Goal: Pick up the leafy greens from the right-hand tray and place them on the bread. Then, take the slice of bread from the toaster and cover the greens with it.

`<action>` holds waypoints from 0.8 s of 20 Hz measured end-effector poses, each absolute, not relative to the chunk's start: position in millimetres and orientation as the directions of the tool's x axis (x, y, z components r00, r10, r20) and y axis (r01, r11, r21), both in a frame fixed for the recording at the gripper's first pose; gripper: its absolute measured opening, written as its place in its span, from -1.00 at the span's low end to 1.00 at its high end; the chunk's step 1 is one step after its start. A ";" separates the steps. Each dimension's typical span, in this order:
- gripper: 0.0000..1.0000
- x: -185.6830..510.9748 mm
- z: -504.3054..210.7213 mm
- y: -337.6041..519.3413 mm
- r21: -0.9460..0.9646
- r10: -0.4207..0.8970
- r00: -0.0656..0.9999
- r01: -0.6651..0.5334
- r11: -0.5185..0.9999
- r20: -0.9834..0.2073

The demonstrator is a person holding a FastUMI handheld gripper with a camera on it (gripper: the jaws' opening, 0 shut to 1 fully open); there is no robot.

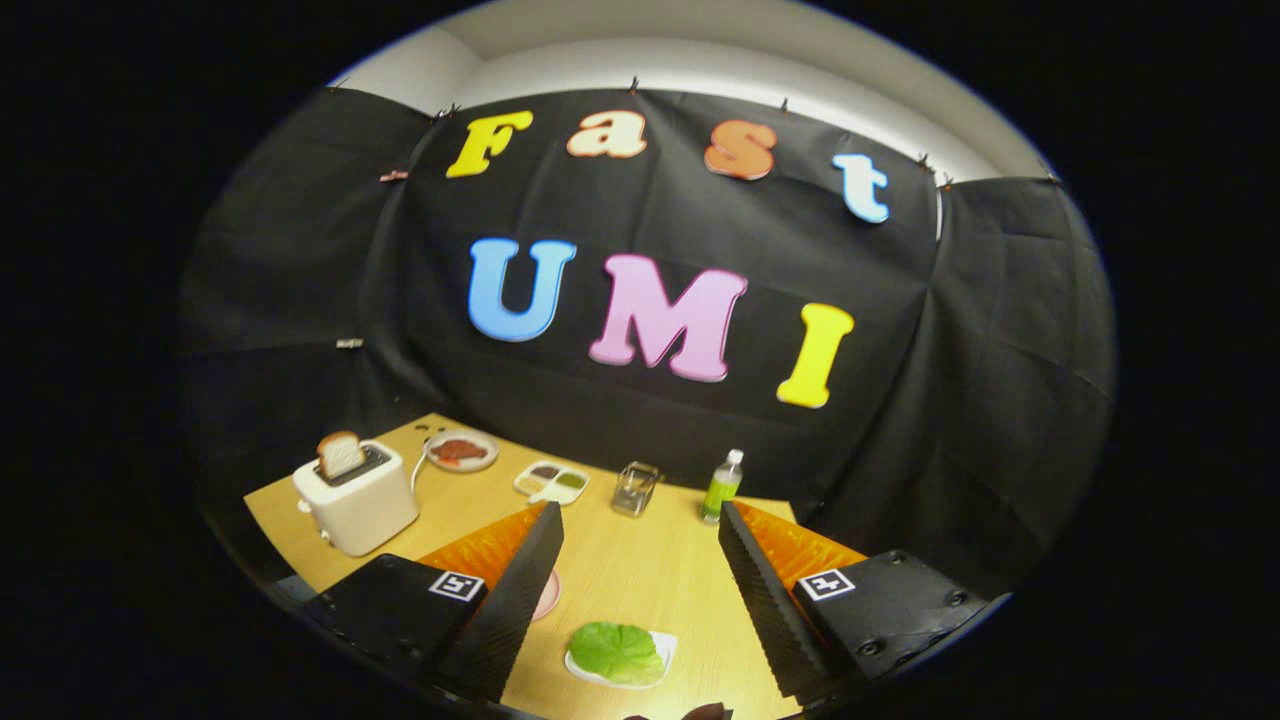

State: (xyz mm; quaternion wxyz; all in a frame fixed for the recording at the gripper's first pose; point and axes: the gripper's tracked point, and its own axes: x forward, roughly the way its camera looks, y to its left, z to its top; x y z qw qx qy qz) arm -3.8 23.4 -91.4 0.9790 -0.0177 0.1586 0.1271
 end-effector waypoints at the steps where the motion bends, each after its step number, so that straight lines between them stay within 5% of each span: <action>1: 0.95 -5.4 -109.7 26.2 0.018 0.271 0.888 -0.285 0.958 -0.371; 7: 0.92 -14.2 -243.5 20.6 0.053 0.308 0.639 -0.386 0.921 -0.705; 16: 0.88 -3.7 -381.7 24.5 0.091 0.262 0.405 -0.395 0.914 -0.876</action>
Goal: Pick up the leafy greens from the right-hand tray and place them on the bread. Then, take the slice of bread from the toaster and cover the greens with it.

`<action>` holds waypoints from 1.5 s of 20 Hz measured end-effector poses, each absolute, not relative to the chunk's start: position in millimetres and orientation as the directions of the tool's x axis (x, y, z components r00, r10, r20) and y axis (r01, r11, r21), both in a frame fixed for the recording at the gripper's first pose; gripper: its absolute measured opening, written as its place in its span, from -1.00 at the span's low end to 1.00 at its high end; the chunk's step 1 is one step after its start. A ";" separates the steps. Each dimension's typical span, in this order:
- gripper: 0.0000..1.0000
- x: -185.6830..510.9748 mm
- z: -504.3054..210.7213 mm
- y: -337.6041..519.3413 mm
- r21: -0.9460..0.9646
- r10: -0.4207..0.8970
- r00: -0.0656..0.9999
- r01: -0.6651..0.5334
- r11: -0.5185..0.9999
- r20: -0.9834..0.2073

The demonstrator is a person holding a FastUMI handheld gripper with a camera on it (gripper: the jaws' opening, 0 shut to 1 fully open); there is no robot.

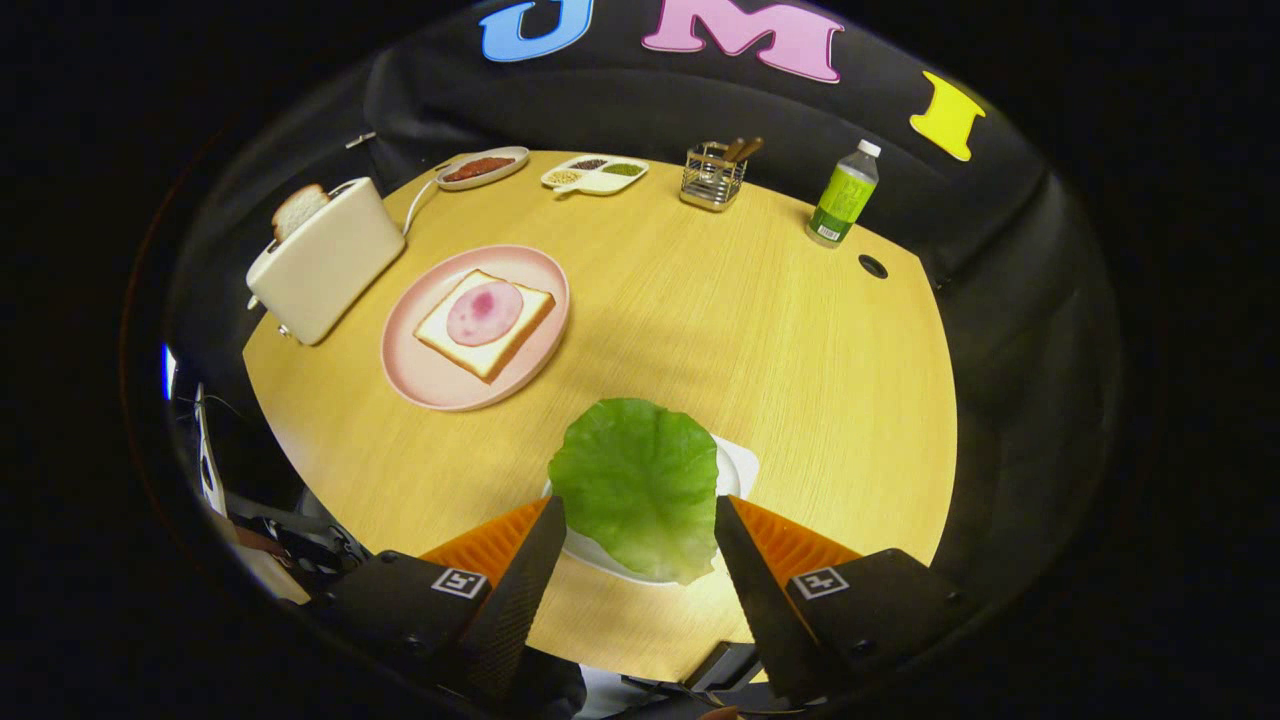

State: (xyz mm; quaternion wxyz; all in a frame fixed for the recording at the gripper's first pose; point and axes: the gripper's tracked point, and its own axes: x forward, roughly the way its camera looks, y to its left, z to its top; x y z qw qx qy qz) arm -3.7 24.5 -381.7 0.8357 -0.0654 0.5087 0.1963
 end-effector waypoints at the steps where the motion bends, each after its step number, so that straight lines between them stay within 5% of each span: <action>1: 0.88 -3.9 -389.7 25.0 0.085 0.253 0.387 -0.402 0.912 -0.887; 7: 0.60 2.8 -430.8 32.8 0.059 0.229 0.307 -0.475 0.878 -0.924; 15: 0.33 -2.2 -449.4 38.3 0.148 0.248 0.197 -0.418 0.896 -0.948; 21: -0.82 -6.2 -447.0 42.5 0.135 0.252 0.196 -0.470 0.873 -0.948; 30: -0.83 -3.3 -391.2 40.6 0.112 0.268 0.275 -0.475 0.873 -0.924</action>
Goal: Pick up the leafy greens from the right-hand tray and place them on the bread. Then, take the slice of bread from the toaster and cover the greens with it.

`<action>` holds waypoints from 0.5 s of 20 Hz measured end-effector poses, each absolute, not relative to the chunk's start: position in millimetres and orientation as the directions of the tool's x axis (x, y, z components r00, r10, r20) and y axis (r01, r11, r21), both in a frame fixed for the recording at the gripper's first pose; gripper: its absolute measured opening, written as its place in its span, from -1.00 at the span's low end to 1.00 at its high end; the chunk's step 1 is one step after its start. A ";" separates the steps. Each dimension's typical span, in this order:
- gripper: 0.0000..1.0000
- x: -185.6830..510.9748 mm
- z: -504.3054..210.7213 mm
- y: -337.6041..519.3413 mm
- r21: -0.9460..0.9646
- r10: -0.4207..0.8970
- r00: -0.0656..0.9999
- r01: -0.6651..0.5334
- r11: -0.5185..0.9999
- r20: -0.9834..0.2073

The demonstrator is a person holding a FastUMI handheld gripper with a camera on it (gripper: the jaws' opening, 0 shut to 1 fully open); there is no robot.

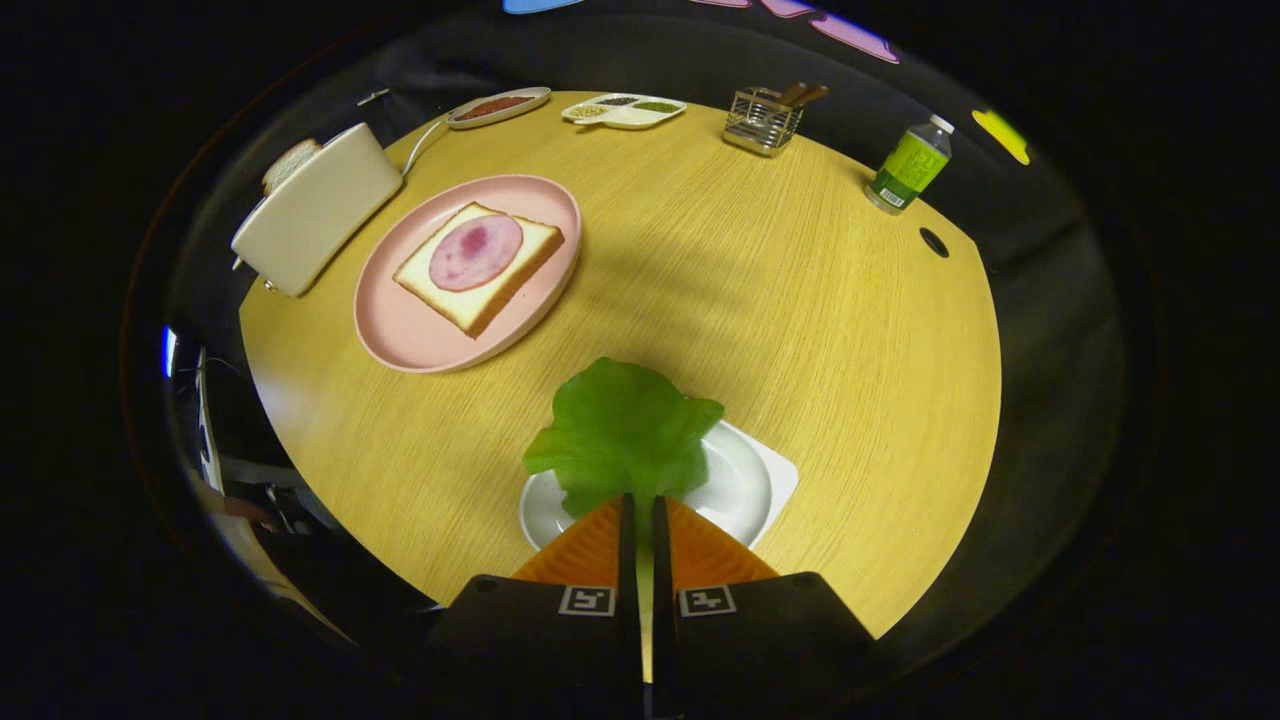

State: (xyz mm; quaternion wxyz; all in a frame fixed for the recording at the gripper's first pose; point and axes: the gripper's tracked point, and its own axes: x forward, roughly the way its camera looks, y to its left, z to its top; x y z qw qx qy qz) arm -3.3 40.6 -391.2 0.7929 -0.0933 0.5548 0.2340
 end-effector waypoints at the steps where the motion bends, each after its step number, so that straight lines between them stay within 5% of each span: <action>1: -0.83 -0.7 -380.2 43.3 0.110 0.274 0.289 -0.478 0.871 -0.917; 10: -0.83 30.1 -292.3 116.3 0.154 0.386 0.347 -0.540 0.827 -0.855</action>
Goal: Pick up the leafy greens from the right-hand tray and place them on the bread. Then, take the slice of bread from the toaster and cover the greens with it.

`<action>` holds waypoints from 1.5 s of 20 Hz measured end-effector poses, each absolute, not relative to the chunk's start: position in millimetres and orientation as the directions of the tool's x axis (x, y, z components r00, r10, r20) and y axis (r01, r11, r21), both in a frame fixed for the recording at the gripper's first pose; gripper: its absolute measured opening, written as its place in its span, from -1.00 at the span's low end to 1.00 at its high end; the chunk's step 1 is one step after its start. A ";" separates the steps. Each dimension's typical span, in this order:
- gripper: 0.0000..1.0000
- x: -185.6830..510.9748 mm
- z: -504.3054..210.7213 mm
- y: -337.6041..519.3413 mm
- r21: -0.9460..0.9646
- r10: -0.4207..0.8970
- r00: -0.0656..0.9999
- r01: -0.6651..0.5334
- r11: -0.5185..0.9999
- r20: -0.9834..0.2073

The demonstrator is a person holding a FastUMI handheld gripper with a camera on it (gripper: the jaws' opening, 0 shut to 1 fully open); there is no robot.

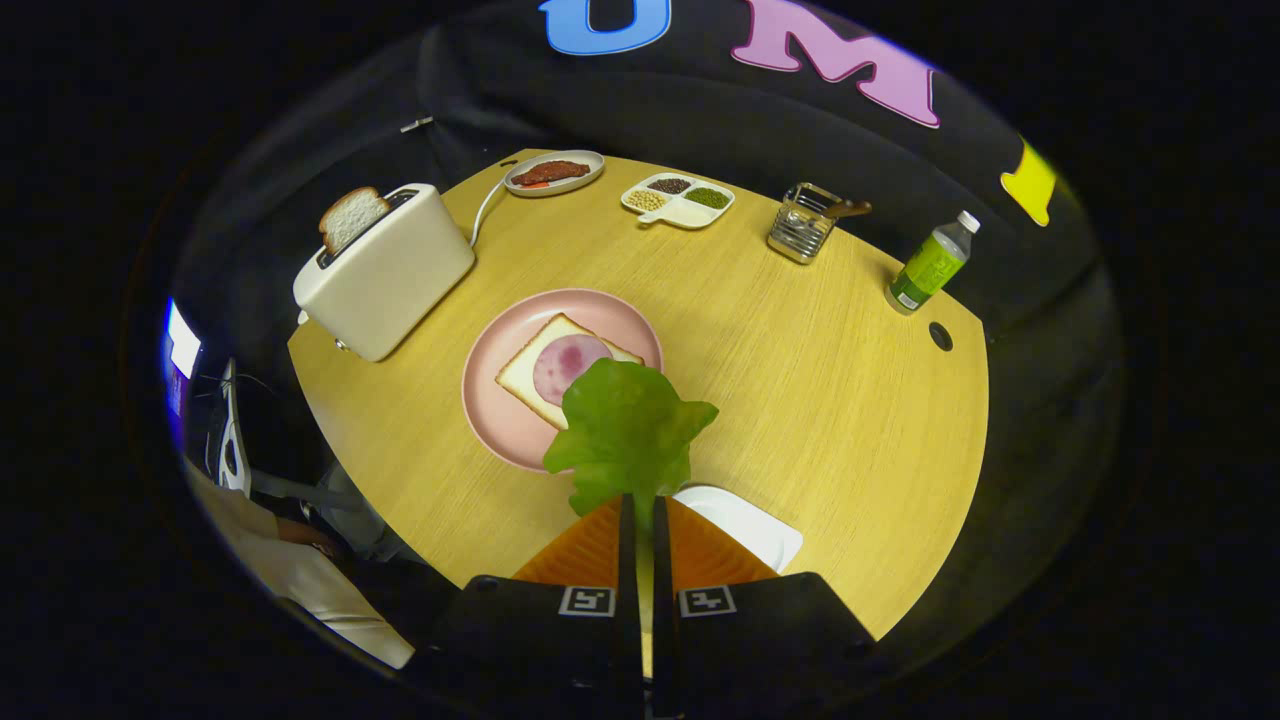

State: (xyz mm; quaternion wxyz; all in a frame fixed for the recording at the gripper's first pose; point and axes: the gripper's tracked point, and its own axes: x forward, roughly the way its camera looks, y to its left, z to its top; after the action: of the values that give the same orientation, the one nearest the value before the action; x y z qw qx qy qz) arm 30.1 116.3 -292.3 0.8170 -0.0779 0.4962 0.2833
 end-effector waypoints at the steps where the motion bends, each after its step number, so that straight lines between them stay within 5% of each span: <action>1: -0.83 35.0 -286.3 126.5 0.161 0.396 0.350 -0.543 0.824 -0.849; 12: -0.80 74.2 -296.7 215.8 0.197 0.422 0.301 -0.564 0.802 -0.855; 14: -0.65 78.3 -305.1 221.3 0.205 0.420 0.293 -0.555 0.806 -0.859; 15: -0.36 80.7 -308.9 221.9 0.199 0.411 0.294 -0.549 0.812 -0.863; 17: -0.33 85.4 -312.6 221.0 0.193 0.402 0.303 -0.538 0.821 -0.864; 20: 0.20 90.2 -312.6 218.1 0.190 0.393 0.319 -0.517 0.835 -0.862; 30: 0.23 81.5 -229.8 247.5 0.260 0.517 0.408 -0.538 0.802 -0.753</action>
State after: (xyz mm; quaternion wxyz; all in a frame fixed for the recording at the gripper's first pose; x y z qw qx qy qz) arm 81.5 247.5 -229.8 0.8389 -0.0116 0.4443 0.3143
